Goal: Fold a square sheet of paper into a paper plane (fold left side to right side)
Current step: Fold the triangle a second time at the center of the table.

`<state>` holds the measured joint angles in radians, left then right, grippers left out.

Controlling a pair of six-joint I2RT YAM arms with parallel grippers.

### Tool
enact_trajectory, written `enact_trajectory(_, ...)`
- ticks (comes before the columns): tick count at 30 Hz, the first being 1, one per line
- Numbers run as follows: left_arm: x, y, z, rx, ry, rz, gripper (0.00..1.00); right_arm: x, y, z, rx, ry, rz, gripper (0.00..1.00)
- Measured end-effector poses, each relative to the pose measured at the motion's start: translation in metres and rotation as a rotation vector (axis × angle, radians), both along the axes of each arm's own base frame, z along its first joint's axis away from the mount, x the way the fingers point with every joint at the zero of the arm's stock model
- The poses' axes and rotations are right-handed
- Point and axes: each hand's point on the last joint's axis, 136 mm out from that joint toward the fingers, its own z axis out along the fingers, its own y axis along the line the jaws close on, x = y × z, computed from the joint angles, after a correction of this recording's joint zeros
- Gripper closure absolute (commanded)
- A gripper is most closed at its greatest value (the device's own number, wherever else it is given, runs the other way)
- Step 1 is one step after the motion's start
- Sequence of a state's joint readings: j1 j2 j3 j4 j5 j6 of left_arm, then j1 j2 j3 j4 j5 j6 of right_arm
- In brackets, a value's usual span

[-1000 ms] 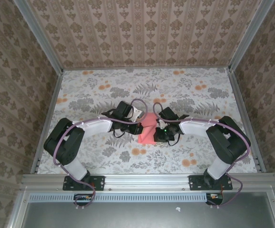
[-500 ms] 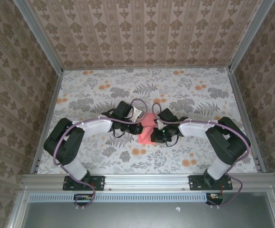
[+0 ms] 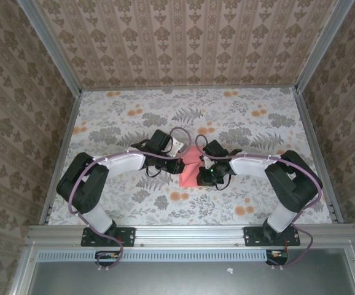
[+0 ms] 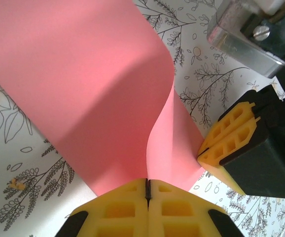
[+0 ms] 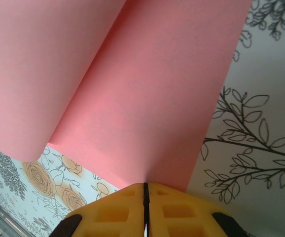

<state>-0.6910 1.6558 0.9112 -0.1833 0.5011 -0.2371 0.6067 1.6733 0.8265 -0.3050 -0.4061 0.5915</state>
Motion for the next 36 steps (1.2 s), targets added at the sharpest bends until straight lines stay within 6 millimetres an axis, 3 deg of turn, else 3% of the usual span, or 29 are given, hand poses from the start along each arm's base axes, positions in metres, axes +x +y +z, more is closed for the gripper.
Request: enact_trajectory(36, 0.011, -0.001, -0.029, 0.066, 0.007, -0.02, 0.98, 0.0, -0.003, 0.0, -0.022, 0.006, 0.013, 0.9)
